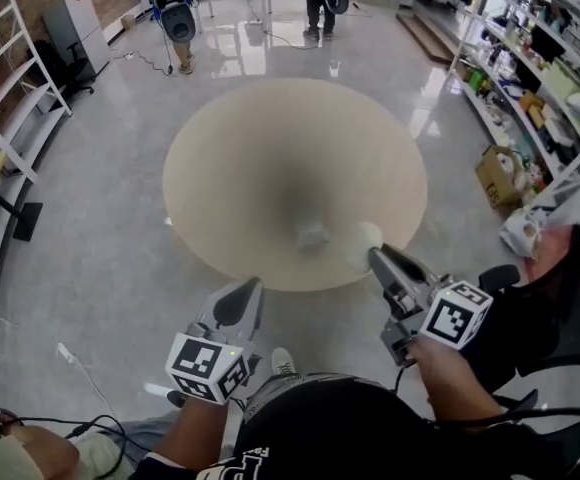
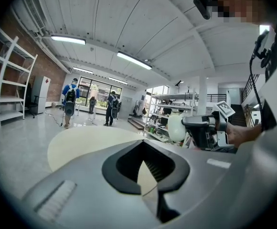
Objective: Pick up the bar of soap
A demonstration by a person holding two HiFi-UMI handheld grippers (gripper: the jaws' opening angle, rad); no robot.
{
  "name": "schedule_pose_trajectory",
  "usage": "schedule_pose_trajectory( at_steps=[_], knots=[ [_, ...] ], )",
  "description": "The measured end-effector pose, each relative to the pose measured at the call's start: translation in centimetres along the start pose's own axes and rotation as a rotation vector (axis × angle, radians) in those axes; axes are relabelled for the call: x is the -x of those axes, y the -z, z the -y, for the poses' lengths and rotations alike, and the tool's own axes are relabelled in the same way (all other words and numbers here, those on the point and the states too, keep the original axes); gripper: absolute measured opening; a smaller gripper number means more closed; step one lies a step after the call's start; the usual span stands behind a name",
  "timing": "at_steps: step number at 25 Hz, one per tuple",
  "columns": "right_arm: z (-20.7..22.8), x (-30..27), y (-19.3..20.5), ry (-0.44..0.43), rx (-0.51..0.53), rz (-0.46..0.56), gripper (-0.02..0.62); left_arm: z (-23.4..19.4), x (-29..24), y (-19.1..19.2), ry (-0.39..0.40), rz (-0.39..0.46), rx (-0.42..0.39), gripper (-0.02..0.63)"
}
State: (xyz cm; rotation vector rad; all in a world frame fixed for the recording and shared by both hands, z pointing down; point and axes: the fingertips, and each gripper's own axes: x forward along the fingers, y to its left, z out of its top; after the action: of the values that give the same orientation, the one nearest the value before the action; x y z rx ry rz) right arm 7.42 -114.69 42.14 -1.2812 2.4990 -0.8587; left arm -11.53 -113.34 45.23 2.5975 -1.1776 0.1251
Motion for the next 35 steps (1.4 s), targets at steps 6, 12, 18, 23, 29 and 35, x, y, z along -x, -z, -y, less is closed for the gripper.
schedule_pose_trajectory(
  at_steps=[6,12,18,23,29,35],
  knots=[
    [-0.9,4.7,1.2,-0.039,-0.004,-0.031,0.089,5.2,2.1,2.1,-0.028,0.002,0.052,0.008],
    [-1.0,10.2,2.5,-0.069,-0.016,-0.045,0.089,10.5,4.4,4.5,-0.074,-0.012,0.063,0.008],
    [-1.1,14.9,3.1,-0.113,-0.046,-0.042,0.089,13.7,6.0,6.2,-0.119,-0.004,0.082,0.008],
    [-0.7,18.1,3.6,-0.126,-0.055,-0.038,0.089,16.3,6.7,7.4,-0.135,-0.007,0.086,0.008],
    [-0.2,20.9,4.3,-0.132,-0.041,-0.048,0.089,18.6,7.0,7.6,-0.142,0.008,0.075,0.008],
    [-0.3,22.5,4.1,-0.135,-0.020,-0.038,0.089,19.6,7.5,7.2,-0.148,0.011,0.056,0.008]
  ],
)
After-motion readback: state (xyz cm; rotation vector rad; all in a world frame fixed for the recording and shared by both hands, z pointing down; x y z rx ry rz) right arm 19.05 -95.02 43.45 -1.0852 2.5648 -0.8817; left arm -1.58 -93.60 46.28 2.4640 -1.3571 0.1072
